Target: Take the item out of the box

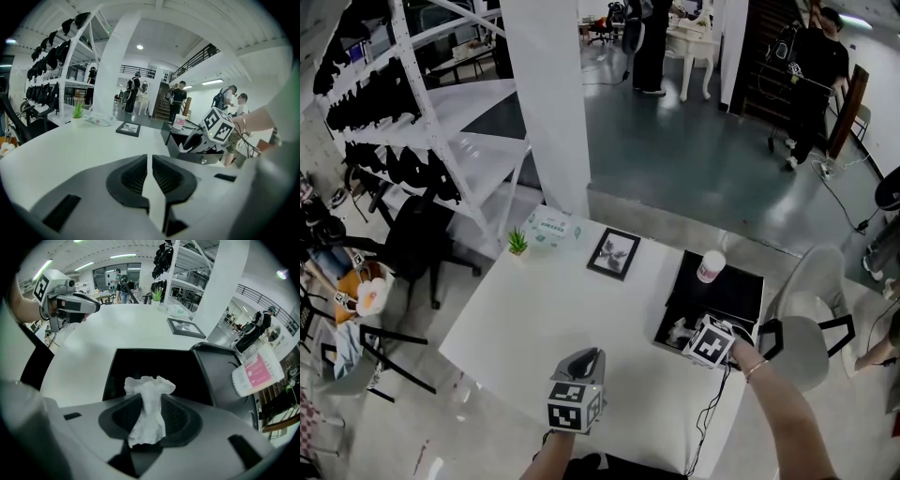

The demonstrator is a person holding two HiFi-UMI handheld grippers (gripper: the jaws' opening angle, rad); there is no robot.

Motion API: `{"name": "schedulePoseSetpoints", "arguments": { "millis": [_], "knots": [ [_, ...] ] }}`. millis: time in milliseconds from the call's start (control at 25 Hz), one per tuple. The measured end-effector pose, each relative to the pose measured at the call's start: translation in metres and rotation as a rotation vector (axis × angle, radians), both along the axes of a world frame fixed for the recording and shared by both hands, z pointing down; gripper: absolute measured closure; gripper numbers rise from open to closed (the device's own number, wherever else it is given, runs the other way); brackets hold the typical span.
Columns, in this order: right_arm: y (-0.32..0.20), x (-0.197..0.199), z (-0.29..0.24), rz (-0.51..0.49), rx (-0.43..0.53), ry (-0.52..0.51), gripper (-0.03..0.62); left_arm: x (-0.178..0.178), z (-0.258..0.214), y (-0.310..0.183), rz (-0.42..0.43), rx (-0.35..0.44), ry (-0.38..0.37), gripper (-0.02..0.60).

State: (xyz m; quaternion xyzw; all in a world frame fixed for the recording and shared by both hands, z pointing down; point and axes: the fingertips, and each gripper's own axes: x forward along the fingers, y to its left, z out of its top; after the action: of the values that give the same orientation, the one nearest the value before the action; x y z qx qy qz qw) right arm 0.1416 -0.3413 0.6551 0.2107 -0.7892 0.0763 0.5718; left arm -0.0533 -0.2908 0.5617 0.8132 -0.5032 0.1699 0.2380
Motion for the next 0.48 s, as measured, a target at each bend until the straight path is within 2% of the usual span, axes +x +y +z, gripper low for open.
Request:
{"name": "schedulePoseSetpoints", "arguments": {
  "millis": [280,480],
  "knots": [
    [0.0,0.0013,-0.004,0.034,0.027,0.032,0.497,-0.0037,-0.0035,0.0014,-0.002,0.003,-0.001,0.554],
    [0.0021,0.0026,-0.0086,0.091,0.056,0.001,0.525,-0.0059,-0.0083,0.0016,-0.002,0.012,0.003,0.554]
  ]
}}
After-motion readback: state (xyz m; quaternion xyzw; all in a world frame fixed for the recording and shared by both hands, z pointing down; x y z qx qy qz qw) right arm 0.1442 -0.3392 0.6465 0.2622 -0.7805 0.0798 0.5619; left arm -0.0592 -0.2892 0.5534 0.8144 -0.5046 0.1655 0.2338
